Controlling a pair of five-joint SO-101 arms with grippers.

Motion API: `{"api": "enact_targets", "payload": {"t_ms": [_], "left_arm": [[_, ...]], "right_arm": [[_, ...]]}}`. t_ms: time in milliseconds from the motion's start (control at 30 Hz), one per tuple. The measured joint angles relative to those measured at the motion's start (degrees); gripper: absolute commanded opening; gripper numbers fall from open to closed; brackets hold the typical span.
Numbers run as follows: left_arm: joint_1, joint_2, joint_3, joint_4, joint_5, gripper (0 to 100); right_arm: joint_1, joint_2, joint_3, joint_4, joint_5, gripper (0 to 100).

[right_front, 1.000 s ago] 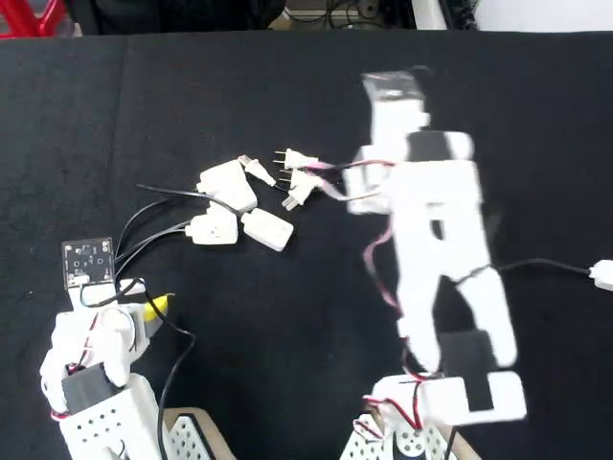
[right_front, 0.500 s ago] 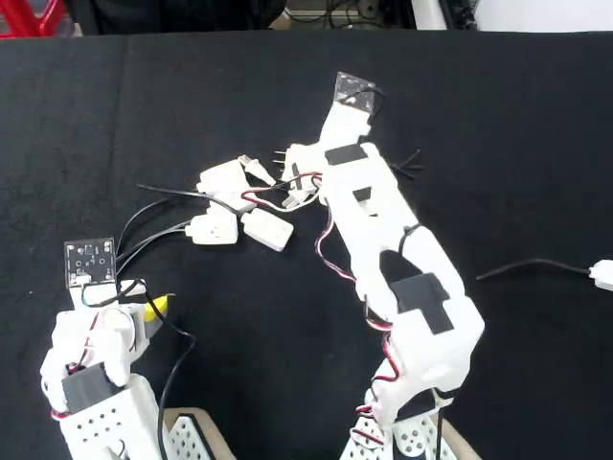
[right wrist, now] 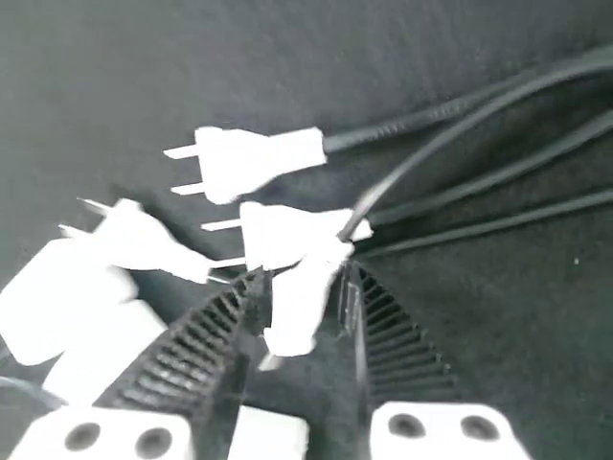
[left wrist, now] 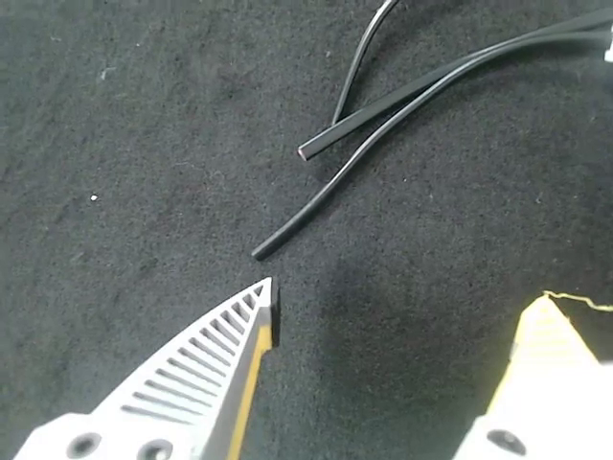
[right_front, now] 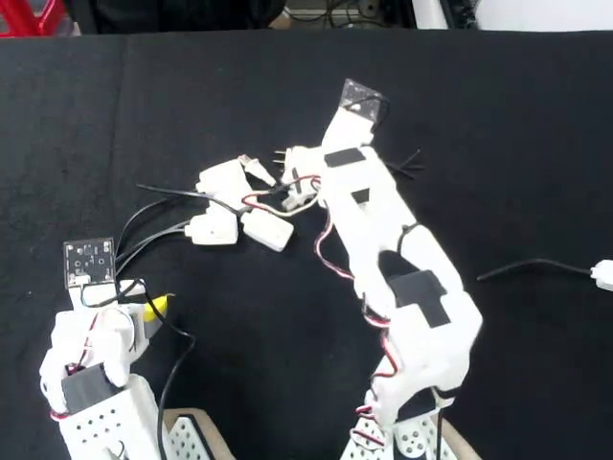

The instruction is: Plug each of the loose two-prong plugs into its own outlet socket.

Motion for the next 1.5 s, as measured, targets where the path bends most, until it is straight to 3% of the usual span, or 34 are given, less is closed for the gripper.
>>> {"api": "enact_targets", "payload": {"t_ms": [333, 467, 733, 867, 1000, 1300, 1500], "left_arm": [[0.0, 0.0, 0.0, 0.0, 0.0, 38], [0.0, 0.0, 0.0, 0.0, 0.0, 38], [0.0, 0.0, 0.0, 0.0, 0.0, 38], [0.0, 0.0, 0.0, 0.0, 0.0, 38], [0.0, 0.0, 0.0, 0.0, 0.0, 38], [0.0, 0.0, 0.0, 0.0, 0.0, 38], [0.0, 0.0, 0.0, 0.0, 0.0, 38]], "right_arm": [[0.0, 6.0, -3.3, -0.8, 0.0, 12.8], [0.0, 6.0, -3.3, -0.7, 0.0, 3.8], [0.0, 6.1, -3.3, -0.7, 0.0, 0.8], [0.1, 3.7, -3.4, 4.1, 0.3, 1.1], [0.1, -1.0, -3.4, 13.7, 9.4, 1.1], [0.0, -6.2, -3.4, 40.2, 41.1, 1.5], [0.0, -6.2, -1.5, 44.7, 52.3, 4.4]]}}
